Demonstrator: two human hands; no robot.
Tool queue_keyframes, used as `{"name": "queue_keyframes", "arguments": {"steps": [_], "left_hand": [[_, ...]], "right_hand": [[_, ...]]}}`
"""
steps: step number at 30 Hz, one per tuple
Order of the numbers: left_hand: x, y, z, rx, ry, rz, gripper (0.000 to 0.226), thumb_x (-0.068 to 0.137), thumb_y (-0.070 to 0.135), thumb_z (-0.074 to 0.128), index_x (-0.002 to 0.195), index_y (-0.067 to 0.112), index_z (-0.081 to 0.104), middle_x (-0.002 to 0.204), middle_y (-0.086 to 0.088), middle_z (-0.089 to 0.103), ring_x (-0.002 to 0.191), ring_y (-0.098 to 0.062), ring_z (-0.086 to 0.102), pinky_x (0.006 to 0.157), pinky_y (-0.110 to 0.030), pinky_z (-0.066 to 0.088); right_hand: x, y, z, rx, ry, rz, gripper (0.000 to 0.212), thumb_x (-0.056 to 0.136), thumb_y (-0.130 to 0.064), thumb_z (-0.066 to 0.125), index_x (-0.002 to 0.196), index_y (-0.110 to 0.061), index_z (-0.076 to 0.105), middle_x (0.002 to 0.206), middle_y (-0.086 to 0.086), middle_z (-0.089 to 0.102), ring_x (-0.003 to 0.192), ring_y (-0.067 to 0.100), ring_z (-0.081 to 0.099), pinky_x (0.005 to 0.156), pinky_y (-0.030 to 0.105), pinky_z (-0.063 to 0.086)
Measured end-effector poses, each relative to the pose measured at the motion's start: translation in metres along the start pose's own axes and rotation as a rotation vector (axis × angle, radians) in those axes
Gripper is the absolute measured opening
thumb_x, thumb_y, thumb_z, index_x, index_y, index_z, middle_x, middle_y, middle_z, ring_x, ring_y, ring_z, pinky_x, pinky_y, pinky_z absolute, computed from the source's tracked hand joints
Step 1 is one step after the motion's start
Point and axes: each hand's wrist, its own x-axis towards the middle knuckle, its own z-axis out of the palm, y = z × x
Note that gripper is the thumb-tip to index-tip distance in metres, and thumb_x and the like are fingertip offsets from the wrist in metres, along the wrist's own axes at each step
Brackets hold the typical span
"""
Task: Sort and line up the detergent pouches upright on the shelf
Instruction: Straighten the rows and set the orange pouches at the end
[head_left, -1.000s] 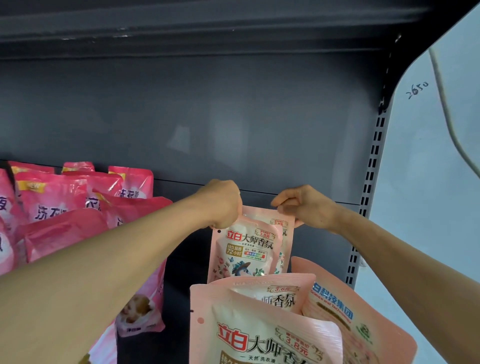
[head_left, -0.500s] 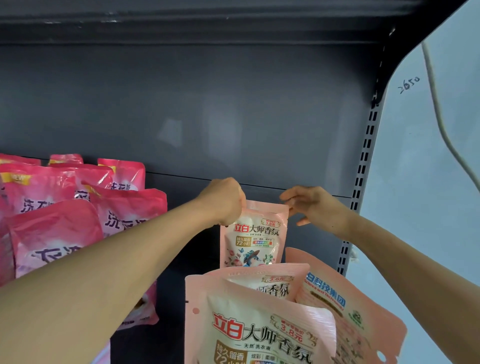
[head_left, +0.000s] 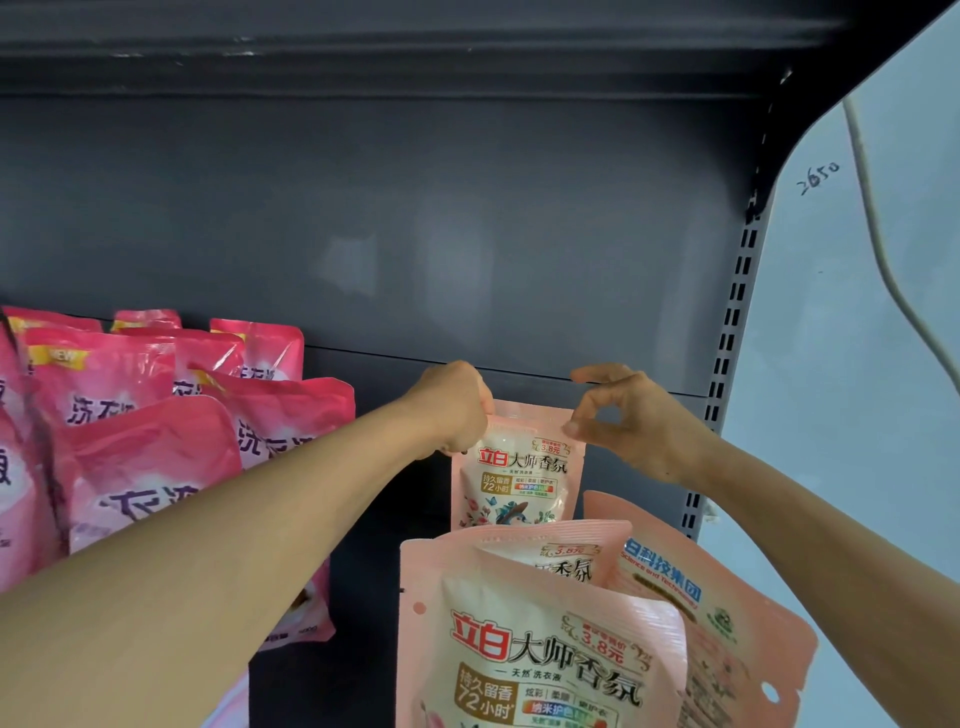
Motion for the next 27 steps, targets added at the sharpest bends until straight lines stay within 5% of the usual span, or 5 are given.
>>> {"name": "queue_keyframes", "arguments": {"steps": [8, 12, 17, 23, 27], "left_hand": [[-0.010, 0.003, -0.004, 0.007, 0.025, 0.014, 0.028, 0.085, -0.006, 0.050, 0.102, 0.010, 0.067, 0.104, -0.006, 0.063, 0.091, -0.026, 0.060, 0.071, -0.030, 0.049], [-0.028, 0.010, -0.021, -0.059, 0.062, 0.069, 0.045, 0.089, 0.007, 0.057, 0.131, 0.019, 0.047, 0.130, -0.004, 0.051, 0.113, -0.022, 0.053, 0.090, -0.031, 0.048], [-0.086, 0.016, -0.044, -0.394, 0.059, 0.203, 0.017, 0.091, 0.020, 0.059, 0.108, 0.022, 0.062, 0.113, 0.006, 0.064, 0.103, -0.010, 0.060, 0.084, -0.024, 0.049], [-0.145, -0.006, -0.049, -0.547, -0.218, 0.328, 0.031, 0.080, 0.049, 0.057, 0.100, 0.028, 0.066, 0.098, 0.012, 0.073, 0.095, -0.002, 0.067, 0.089, -0.024, 0.048], [-0.153, -0.014, -0.044, -0.582, -0.249, 0.427, 0.029, 0.072, 0.041, 0.073, 0.099, 0.033, 0.068, 0.105, 0.010, 0.071, 0.100, -0.003, 0.066, 0.092, -0.027, 0.051]], "right_hand": [[-0.006, 0.001, 0.003, -0.038, 0.005, -0.010, 0.005, 0.088, -0.029, 0.062, 0.084, -0.029, 0.065, 0.128, -0.004, 0.050, 0.129, 0.021, 0.037, 0.108, 0.038, 0.030], [-0.014, -0.008, -0.006, -0.009, 0.051, 0.011, 0.026, 0.089, -0.033, 0.060, 0.114, -0.027, 0.060, 0.133, -0.007, 0.048, 0.129, 0.013, 0.039, 0.109, 0.033, 0.031], [-0.053, -0.051, -0.032, 0.162, 0.084, 0.002, 0.007, 0.089, -0.023, 0.062, 0.094, -0.021, 0.067, 0.105, -0.008, 0.067, 0.097, 0.000, 0.062, 0.082, 0.010, 0.047], [-0.112, -0.088, -0.051, 0.176, -0.123, 0.109, 0.043, 0.076, -0.058, 0.058, 0.084, -0.019, 0.074, 0.087, -0.007, 0.074, 0.087, 0.007, 0.069, 0.088, 0.032, 0.053], [-0.135, -0.095, -0.047, 0.181, -0.227, 0.234, 0.040, 0.071, -0.045, 0.073, 0.105, -0.026, 0.064, 0.097, -0.008, 0.074, 0.088, 0.011, 0.070, 0.088, 0.039, 0.054]]}}
